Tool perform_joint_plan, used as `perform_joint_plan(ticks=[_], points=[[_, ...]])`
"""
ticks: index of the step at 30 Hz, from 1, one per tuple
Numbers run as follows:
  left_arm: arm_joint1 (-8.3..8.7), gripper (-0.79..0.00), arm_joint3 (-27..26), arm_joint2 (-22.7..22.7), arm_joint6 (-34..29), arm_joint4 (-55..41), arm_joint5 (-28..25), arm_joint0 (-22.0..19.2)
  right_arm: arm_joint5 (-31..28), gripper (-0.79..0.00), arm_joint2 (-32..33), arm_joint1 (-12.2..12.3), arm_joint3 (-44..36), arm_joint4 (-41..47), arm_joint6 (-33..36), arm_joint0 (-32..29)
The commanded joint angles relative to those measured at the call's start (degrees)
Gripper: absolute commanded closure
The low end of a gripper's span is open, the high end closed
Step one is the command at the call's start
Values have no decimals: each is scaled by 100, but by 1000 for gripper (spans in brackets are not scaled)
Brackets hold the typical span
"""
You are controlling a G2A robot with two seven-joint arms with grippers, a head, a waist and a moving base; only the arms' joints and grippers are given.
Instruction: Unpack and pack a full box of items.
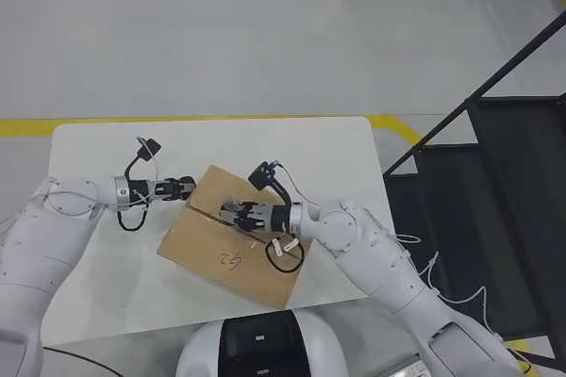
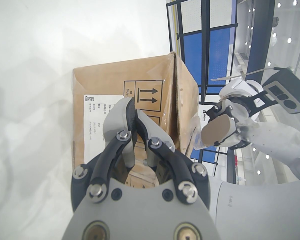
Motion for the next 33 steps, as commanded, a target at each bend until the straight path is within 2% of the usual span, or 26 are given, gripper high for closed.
perform_joint_plan(ticks=[1, 13, 21, 30, 31, 32, 33], points=[[-1, 0, -13, -12, -5, 0, 4, 5, 14, 0, -36, -6, 39, -35, -27, 6], [4, 0, -85, -108, -17, 41, 28, 58, 120, 0, -126, -44, 252, -439, -543, 97], [3, 0, -107, -155, -49, 60, 35, 85, 19, 0, -46, -5, -30, -651, -608, 29], [-7, 0, -103, -192, -61, 77, 46, 98, 116, 0, -332, -64, 179, -945, -719, 43], [-8, 0, -103, -195, -62, 85, 46, 101, 121, -6, -363, -72, 204, -990, -729, 65], [-8, 0, -104, -199, -62, 96, 49, 101, 129, -49, -386, -80, 224, -1024, -751, 83], [-8, 0, -103, -205, -64, 99, 49, 102, 135, -169, -405, -88, 238, -1032, -775, 95]])
